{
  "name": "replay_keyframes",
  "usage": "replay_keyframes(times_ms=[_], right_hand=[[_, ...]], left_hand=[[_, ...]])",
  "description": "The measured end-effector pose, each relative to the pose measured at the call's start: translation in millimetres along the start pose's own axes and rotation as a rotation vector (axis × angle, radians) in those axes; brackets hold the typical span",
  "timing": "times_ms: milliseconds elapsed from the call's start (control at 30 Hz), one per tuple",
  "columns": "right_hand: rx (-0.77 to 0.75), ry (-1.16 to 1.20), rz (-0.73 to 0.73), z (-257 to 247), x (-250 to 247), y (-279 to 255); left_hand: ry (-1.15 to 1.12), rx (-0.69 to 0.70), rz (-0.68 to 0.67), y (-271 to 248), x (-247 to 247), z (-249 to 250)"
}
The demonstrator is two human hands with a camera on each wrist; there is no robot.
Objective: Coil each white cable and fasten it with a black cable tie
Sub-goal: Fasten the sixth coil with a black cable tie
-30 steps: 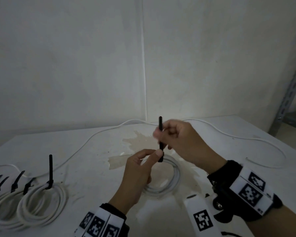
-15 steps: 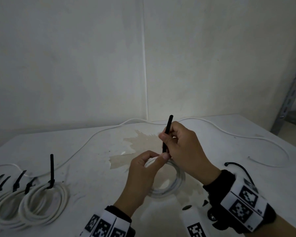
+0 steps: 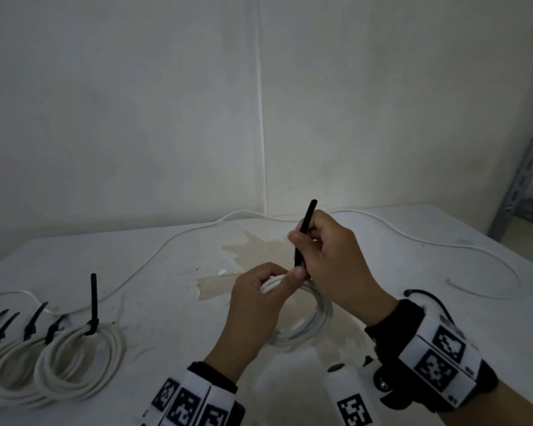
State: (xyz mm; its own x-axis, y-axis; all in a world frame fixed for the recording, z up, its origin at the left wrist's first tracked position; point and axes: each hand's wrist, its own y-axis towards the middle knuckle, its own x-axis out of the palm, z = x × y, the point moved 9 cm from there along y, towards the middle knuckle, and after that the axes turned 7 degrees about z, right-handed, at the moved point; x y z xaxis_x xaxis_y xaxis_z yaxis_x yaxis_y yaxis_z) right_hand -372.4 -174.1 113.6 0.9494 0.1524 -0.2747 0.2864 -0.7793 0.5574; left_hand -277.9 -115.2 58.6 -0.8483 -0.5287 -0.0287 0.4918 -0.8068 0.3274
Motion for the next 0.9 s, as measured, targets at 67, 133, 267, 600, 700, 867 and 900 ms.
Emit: replay_keyframes(times_ms=[67, 133, 267, 600, 700, 867, 900], right_hand=[[0.036, 0.011, 0.008, 5, 1, 2], [0.066, 0.048, 0.027, 6, 2, 4], [0.006, 0.094, -0.010, -9, 2, 11], [0.129, 0.063, -0.397, 15, 29, -23], [0.156, 0.099, -0.349, 19, 31, -21], [0.140, 0.077, -0.280, 18, 30, -20], [0.121, 0.052, -0.267, 17, 30, -21]], left_hand=[[0.015, 0.025, -0.004, 0, -1, 2], [0.035, 0.056, -0.013, 1, -2, 5], [0.047, 0.054, 0.015, 8, -11, 9], [-0.097, -0.089, 0.102, 16, -30, 4], [-0.169, -0.148, 0.067, 13, -27, -4], [-0.101, -0.176, 0.024, 15, -31, -9], [-0.063, -0.152, 0.021, 15, -33, -8]])
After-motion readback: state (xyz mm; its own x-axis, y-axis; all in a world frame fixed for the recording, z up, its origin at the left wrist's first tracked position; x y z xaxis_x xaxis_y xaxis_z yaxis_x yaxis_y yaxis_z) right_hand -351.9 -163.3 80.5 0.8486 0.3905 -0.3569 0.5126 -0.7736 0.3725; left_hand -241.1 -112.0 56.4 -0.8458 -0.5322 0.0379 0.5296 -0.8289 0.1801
